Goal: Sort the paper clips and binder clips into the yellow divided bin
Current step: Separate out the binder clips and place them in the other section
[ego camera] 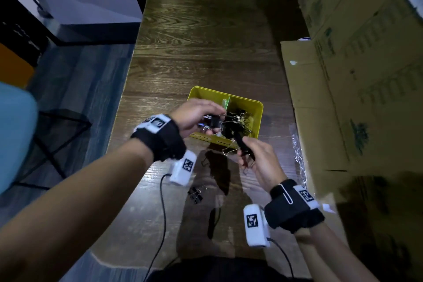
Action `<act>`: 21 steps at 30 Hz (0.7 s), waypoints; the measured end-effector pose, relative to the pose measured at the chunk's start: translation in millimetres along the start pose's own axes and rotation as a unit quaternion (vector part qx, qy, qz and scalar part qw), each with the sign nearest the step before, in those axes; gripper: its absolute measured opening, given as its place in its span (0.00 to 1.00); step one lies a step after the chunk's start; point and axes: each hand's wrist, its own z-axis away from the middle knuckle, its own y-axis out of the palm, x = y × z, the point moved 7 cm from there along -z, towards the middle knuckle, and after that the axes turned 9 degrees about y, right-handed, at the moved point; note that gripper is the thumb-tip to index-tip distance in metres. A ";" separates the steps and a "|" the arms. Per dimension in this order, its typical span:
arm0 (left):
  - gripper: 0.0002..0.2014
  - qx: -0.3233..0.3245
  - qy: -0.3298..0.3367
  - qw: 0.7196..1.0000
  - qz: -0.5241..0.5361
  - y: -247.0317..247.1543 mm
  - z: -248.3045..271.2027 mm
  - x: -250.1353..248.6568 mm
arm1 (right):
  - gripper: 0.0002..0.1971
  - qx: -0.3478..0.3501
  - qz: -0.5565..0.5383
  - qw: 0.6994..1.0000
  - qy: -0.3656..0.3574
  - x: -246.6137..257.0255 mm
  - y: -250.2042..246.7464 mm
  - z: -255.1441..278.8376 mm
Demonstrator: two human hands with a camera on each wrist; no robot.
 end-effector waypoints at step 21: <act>0.07 -0.035 0.096 0.963 -0.249 15.8 -12.0 23.1 | 0.13 -0.149 0.435 0.884 -0.081 102.4 12.6 -58.7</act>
